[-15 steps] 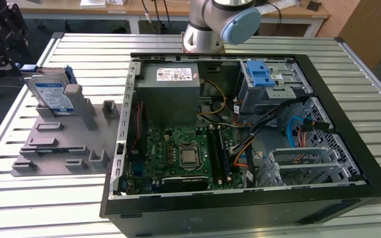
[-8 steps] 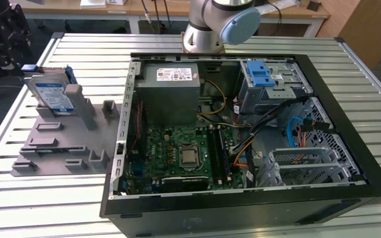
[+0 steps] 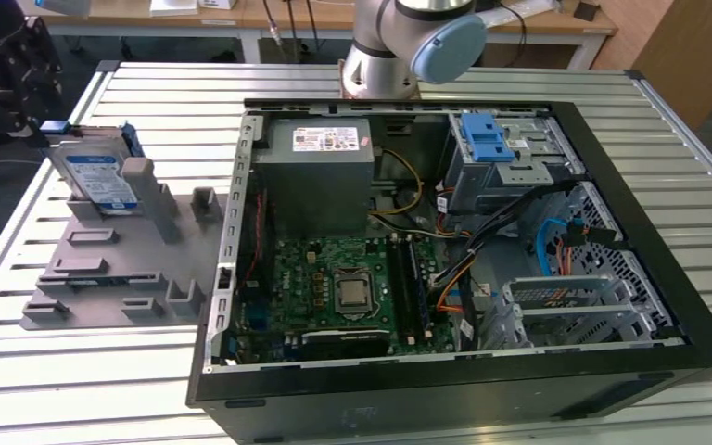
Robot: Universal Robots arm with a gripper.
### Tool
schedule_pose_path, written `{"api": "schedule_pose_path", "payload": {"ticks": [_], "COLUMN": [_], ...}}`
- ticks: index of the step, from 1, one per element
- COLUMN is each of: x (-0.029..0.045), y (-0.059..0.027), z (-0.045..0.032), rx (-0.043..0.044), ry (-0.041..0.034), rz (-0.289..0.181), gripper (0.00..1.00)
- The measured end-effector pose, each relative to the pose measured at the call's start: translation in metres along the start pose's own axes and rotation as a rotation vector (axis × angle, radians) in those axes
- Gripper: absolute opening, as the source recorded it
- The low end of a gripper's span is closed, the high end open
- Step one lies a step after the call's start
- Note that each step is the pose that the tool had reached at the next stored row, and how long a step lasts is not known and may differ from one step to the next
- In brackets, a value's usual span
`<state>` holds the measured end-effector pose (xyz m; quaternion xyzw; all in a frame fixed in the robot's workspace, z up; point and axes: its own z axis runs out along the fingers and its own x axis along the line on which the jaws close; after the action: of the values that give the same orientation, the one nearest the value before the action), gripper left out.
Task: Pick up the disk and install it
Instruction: 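Pick up the disk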
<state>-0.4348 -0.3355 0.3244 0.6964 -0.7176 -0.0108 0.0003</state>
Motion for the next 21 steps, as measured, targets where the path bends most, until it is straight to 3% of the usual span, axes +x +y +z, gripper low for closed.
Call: {"api": "schedule_pose_path", "payload": {"ticks": [8,9,14,21], "x": [-0.0005,-0.0004,-0.0004,-0.0003], "y": [0.0002,0.0002,0.0005,0.0005], "z": [0.0099,0.0114,0.0191,0.0227], "rx": [-0.0005,-0.0006,-0.0006,-0.0008], "ry": [0.0005,0.0005,0.0000,0.0002], "rz": [-0.028,-0.032,-0.040,-0.057], "gripper": [0.63,0.56,0.56,0.56]}}
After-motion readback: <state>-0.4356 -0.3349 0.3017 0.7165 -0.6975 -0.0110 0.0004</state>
